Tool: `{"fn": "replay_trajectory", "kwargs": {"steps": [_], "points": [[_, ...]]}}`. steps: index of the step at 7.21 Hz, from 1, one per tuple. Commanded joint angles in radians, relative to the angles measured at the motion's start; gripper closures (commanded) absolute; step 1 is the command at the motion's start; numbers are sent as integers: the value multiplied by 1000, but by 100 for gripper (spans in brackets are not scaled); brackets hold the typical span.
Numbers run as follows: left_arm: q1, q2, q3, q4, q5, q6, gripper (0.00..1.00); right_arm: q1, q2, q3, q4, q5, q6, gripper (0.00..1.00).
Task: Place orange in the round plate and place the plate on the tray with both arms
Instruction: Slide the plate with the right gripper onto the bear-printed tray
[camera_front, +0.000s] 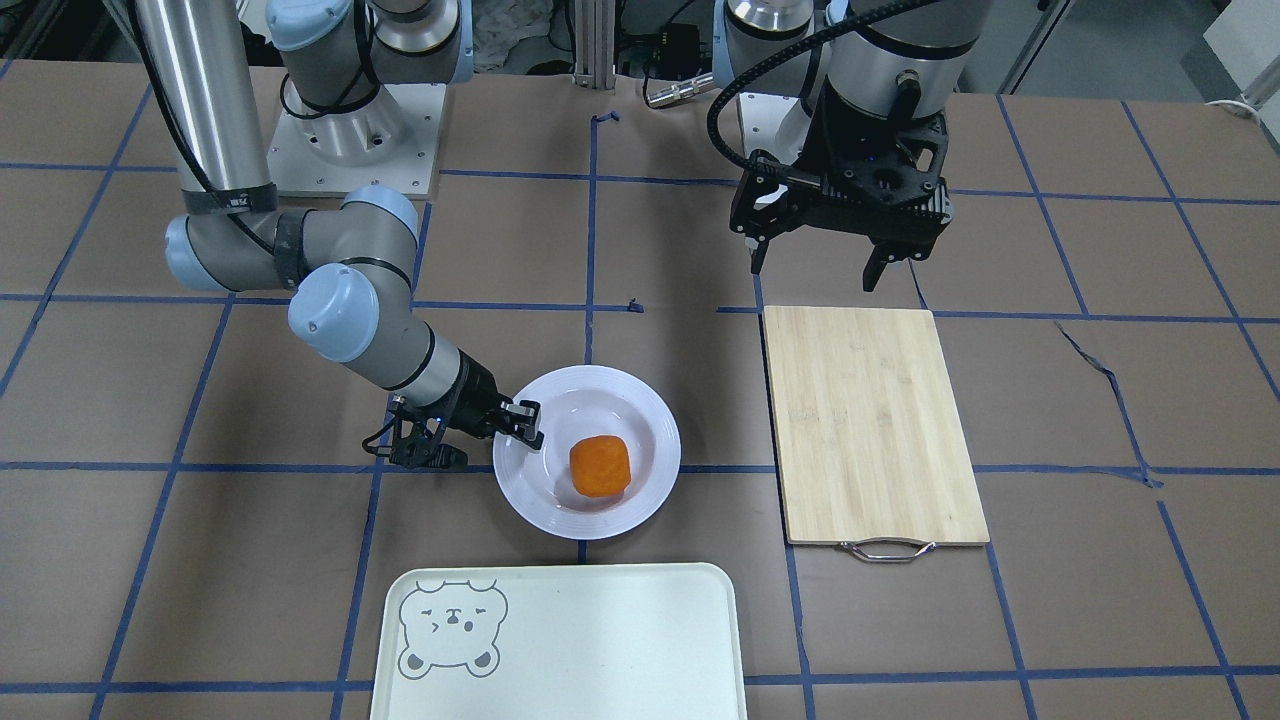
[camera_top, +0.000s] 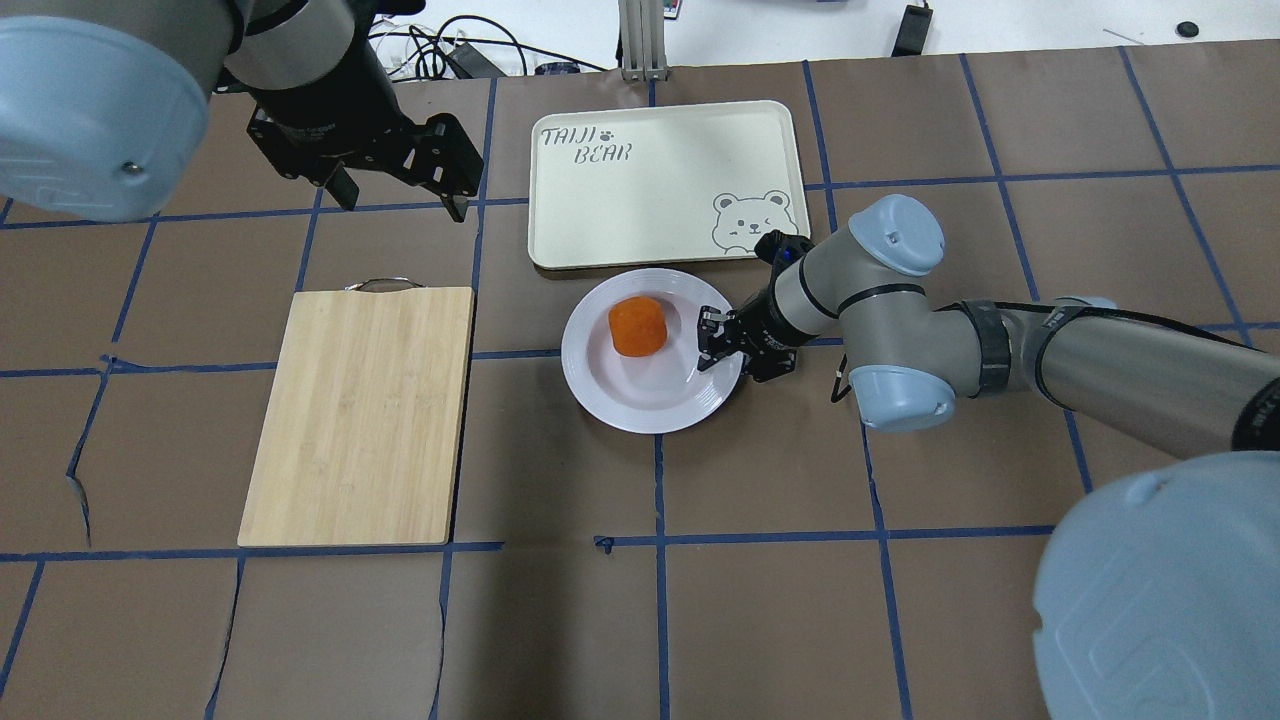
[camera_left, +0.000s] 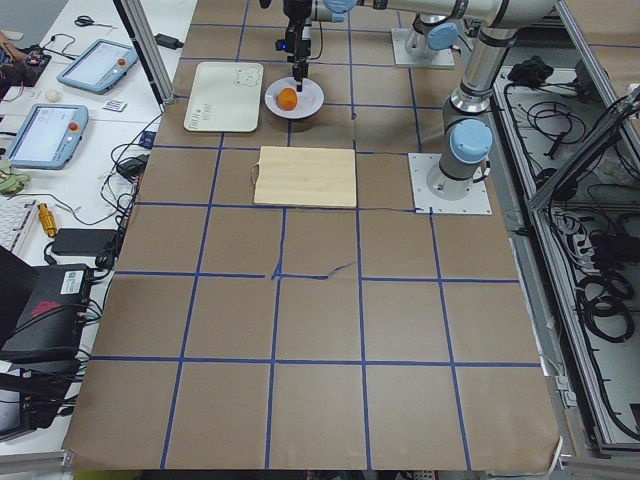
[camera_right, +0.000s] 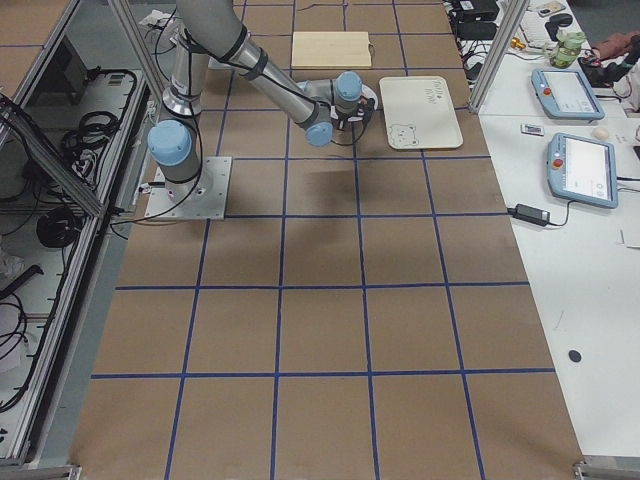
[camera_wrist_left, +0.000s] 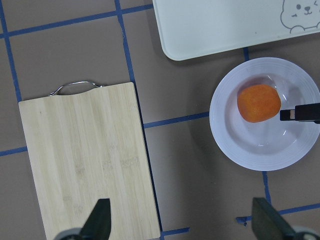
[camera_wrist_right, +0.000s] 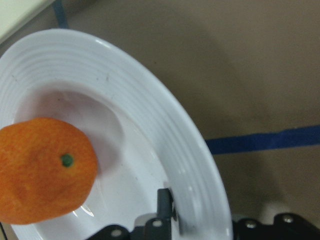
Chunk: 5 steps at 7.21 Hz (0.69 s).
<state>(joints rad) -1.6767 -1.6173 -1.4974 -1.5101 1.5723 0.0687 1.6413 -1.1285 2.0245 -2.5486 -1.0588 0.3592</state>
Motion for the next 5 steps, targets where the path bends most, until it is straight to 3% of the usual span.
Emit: {"fn": "replay_trajectory", "kwargs": {"steps": [1,5], "points": [[0,-1,0,-1,-2,-1,0,-3,-5,-42,1,6,33,100],[2,1,0,-1,-3,-1,0,-56,25,-261,48,49,109,100]]}}
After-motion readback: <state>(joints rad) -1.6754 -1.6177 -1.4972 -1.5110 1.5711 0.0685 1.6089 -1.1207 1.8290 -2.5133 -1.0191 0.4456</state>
